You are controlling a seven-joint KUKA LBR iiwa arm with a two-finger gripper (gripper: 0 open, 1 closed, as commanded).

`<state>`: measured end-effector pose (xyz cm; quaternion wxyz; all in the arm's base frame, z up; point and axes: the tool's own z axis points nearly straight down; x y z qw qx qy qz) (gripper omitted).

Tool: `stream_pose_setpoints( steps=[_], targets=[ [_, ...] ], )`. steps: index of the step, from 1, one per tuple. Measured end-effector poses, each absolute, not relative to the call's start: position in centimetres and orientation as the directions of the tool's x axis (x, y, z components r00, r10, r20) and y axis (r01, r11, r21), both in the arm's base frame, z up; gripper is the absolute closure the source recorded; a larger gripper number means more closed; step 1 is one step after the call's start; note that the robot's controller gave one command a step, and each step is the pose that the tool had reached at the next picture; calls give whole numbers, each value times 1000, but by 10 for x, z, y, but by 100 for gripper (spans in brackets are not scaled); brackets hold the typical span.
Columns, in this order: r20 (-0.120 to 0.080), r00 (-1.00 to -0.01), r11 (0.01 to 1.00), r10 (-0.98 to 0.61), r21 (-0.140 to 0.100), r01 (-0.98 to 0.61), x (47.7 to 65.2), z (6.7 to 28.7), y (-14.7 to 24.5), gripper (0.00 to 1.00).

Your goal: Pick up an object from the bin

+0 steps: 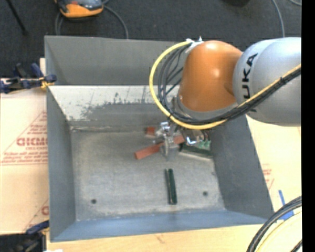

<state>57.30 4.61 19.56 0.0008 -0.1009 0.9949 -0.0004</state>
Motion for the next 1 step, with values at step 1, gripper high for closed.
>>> stream_pose_setpoints(
  steps=[1],
  targets=[
    [0,-977,977,-211,-1,-211,564,247,55,100]
  ],
)
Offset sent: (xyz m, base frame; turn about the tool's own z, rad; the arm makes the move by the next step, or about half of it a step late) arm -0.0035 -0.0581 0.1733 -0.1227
